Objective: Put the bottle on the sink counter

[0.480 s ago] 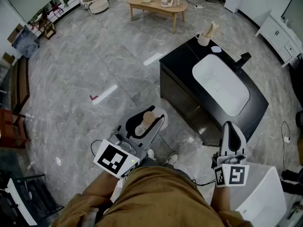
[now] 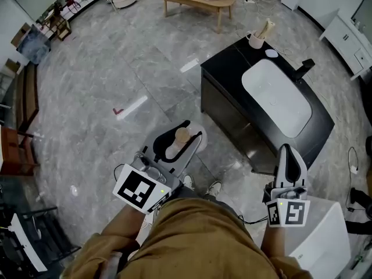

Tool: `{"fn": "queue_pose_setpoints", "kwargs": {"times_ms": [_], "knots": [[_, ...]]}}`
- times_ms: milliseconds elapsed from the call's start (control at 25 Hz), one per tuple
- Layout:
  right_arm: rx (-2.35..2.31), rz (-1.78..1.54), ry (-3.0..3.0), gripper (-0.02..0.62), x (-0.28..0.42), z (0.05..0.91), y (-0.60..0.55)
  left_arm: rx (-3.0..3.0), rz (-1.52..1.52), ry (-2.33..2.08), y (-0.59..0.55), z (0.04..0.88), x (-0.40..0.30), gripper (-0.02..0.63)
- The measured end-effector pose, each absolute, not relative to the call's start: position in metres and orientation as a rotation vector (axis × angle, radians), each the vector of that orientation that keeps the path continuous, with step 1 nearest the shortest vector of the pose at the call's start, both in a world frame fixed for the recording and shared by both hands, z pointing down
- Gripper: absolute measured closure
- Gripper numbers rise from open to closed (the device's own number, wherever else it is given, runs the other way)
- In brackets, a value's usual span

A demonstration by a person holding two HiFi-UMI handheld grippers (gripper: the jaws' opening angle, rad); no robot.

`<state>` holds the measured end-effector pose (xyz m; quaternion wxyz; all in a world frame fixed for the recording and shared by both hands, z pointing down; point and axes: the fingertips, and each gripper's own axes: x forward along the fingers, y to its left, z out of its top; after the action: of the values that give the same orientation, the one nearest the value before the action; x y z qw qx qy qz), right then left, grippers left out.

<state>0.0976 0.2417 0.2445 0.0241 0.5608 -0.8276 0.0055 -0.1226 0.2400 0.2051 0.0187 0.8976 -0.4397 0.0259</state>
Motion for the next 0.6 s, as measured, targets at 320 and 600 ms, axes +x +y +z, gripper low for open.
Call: {"fn": "queue_pose_setpoints", "kwargs": {"times_ms": [320, 600], "knots": [[1.749, -0.024, -2.543, 0.591, 0.091, 0.242, 0.24, 2.776, 0.07, -1.353, 0.238, 0.206, -0.13, 0.477], [1.788, -0.045, -2.508, 0.591, 0.074, 0.239, 0.243, 2.782, 0.015, -1.31, 0.233, 0.201, -0.143, 0.477]]}}
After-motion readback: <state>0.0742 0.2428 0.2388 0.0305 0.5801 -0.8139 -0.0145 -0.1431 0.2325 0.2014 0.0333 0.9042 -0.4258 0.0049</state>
